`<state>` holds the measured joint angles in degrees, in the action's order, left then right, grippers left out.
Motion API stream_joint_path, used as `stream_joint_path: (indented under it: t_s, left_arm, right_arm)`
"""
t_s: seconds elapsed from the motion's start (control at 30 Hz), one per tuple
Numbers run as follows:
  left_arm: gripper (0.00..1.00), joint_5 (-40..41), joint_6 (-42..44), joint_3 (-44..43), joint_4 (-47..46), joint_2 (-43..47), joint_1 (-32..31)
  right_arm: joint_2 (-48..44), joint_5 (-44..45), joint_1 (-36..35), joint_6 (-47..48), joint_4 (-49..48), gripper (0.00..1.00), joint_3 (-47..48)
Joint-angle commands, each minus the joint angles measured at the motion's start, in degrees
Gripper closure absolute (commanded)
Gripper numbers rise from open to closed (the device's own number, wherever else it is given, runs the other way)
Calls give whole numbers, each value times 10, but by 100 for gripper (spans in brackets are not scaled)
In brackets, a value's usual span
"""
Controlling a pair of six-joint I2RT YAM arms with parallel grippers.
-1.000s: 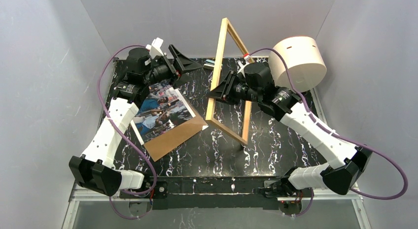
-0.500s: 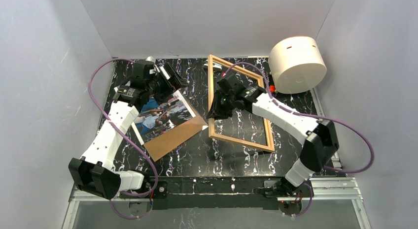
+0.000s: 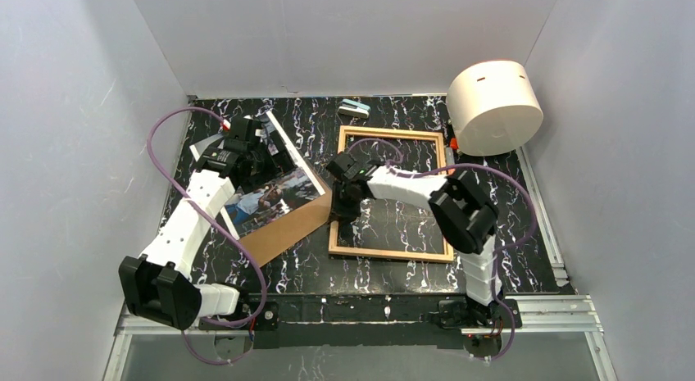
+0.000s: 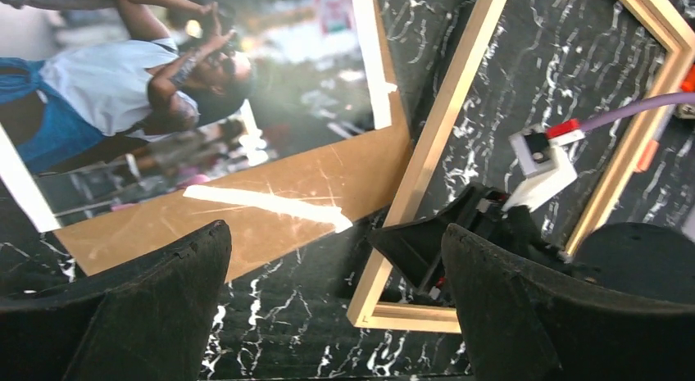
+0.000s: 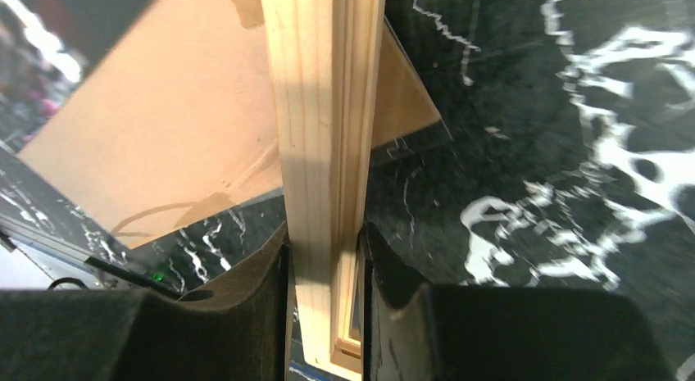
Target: Put the photo into the frame
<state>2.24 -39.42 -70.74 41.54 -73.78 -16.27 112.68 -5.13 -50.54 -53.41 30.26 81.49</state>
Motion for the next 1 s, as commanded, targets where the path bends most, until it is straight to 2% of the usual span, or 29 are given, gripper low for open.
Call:
stream_joint_path:
  t_s: [0.0, 0.13, 0.17, 0.3, 0.37, 0.53, 0.7, 0.77, 0.97]
  left_arm:
    - [2, 54, 28, 10, 14, -11, 11]
    - [2, 65, 40, 21, 10, -34, 27]
    - [2, 67, 43, 22, 8, -39, 31]
    - [2, 73, 57, 22, 3, -59, 48]
    - [2, 73, 60, 18, 0, -70, 56]
    - [2, 73, 66, -3, -12, -103, 68]
    - [2, 73, 63, -13, -17, -130, 78]
    - [2, 80, 61, -14, -16, -135, 85]
    - [1, -16, 25, 51, -50, -115, 161]
  right_arm:
    - [52, -97, -20, -85, -62, 95, 36]
    - [81, -101, -27, -93, -62, 88, 51]
    - [84, -101, -29, -90, -59, 82, 57]
    - [64, -85, -32, -78, -45, 45, 67]
    - [44, -62, -31, -72, -31, 35, 69]
    - [-4, 23, -31, -45, 32, 30, 88]
    - [-32, 79, -20, 19, 26, 31, 102]
    - [-31, 74, -11, 73, 7, 32, 122]
    - [31, -29, 22, 168, -21, 37, 225]
